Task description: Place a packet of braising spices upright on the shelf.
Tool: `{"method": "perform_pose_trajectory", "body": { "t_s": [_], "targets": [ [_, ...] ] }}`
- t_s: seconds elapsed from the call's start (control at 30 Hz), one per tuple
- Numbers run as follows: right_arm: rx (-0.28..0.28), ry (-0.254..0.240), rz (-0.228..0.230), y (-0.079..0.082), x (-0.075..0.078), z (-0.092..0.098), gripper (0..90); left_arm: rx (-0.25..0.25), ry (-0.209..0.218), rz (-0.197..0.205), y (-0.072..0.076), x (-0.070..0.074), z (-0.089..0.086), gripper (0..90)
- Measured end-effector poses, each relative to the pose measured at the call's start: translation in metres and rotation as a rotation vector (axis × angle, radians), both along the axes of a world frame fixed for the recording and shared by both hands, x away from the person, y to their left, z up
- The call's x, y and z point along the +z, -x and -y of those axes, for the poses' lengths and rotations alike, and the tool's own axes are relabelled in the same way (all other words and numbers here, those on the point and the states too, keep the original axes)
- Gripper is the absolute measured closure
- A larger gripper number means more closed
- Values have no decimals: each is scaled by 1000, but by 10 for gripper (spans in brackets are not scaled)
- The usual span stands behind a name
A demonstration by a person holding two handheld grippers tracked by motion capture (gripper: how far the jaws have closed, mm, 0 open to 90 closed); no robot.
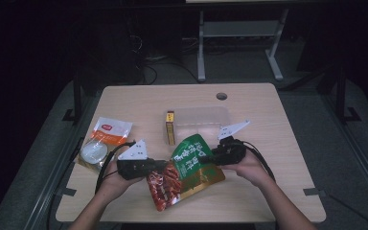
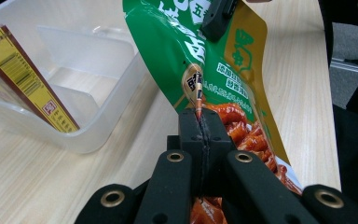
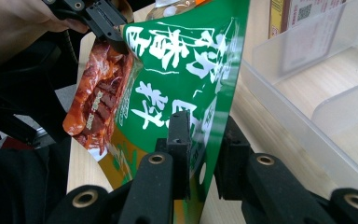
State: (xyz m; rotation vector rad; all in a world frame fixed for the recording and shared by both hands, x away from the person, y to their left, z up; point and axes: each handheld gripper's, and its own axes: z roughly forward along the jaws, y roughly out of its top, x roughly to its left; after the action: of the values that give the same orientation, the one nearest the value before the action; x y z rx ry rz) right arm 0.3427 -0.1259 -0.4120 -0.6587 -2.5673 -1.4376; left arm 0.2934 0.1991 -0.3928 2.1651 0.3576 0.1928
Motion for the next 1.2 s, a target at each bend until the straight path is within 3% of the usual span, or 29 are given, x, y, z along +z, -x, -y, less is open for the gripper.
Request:
{"method": "perform_pose_trajectory", "body": {
  "t_s": [0.27, 0.5, 0.73, 0.97, 1.07, 1.2],
  "targets": [
    [20, 2, 15, 1, 0, 2, 895, -9, 12, -2, 0, 0, 1, 894],
    [43, 12, 26, 3, 1, 3, 900, -25, 21, -14, -1, -4, 0, 886],
    [44, -12, 49, 5, 6, 8, 900, -10, 9, -32, -3, -9, 1, 800],
    [53, 0, 67, 7, 9, 11, 900, 23, 19, -48, -4, -11, -5, 512],
    [48, -3, 74, 8, 11, 12, 900, 48, 16, -37, -1, -11, -10, 403],
    [49, -26, 88, 9, 17, 18, 900, 121, 13, -24, 4, -9, -23, 263]
  ]
}}
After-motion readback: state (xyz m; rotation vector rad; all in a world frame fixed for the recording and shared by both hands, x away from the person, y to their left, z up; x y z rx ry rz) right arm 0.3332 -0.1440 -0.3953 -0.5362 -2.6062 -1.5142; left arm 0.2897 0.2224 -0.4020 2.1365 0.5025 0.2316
